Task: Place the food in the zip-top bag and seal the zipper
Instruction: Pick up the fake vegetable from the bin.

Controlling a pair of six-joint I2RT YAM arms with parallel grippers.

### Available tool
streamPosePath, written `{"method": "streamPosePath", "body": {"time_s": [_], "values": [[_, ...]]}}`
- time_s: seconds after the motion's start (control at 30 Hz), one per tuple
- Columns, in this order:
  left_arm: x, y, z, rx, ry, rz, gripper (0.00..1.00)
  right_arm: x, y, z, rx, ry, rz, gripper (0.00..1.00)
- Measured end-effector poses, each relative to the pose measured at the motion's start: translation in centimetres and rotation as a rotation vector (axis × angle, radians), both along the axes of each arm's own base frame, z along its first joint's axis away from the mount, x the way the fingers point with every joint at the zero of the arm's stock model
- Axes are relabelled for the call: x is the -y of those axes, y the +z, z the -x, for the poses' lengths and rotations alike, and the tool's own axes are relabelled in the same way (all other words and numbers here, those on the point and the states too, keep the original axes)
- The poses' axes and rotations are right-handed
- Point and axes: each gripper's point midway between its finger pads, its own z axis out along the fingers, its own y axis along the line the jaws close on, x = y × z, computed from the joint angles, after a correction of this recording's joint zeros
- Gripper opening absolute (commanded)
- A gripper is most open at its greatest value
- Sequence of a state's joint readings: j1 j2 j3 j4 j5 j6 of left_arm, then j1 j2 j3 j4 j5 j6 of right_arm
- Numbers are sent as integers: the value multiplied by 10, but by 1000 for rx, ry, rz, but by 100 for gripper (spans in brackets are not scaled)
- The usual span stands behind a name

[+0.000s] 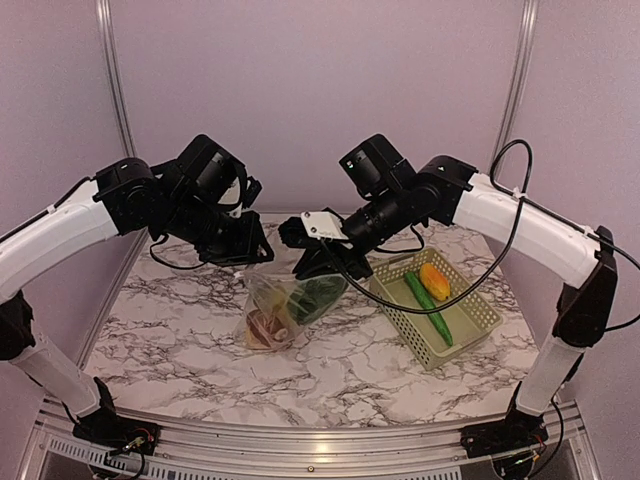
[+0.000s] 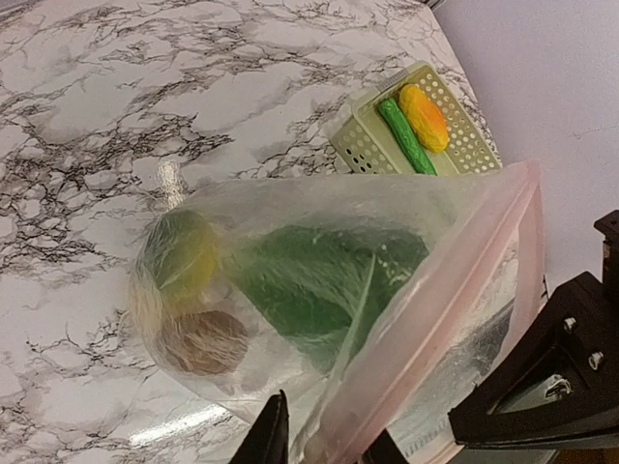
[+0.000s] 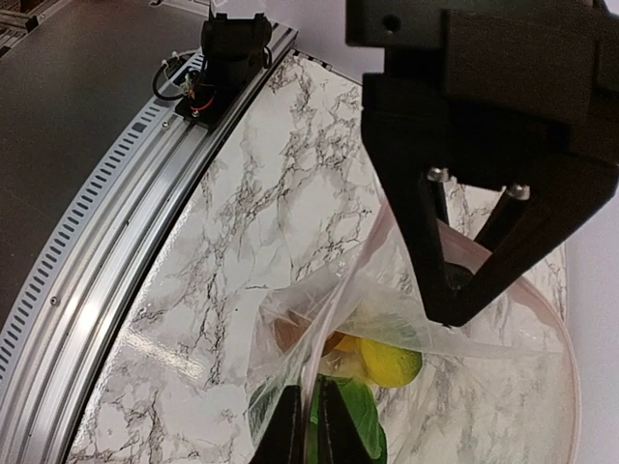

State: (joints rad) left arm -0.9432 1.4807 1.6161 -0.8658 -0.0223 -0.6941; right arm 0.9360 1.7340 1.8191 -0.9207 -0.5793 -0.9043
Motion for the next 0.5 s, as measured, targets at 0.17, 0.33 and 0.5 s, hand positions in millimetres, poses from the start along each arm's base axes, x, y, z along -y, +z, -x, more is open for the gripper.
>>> {"method": "streamPosePath", "body": {"time_s": [0.17,0.33,0.5], "values": [[-6,-7,-2,-1,12,-68,2,0,1,0,-1,0,-2,6],[-18,3,-9,49,47,-113,0,2,7,2,8,0,-14,9],[-16,22,-8,62,25,-102,0,3,17,2,-6,-23,-29,36]]}}
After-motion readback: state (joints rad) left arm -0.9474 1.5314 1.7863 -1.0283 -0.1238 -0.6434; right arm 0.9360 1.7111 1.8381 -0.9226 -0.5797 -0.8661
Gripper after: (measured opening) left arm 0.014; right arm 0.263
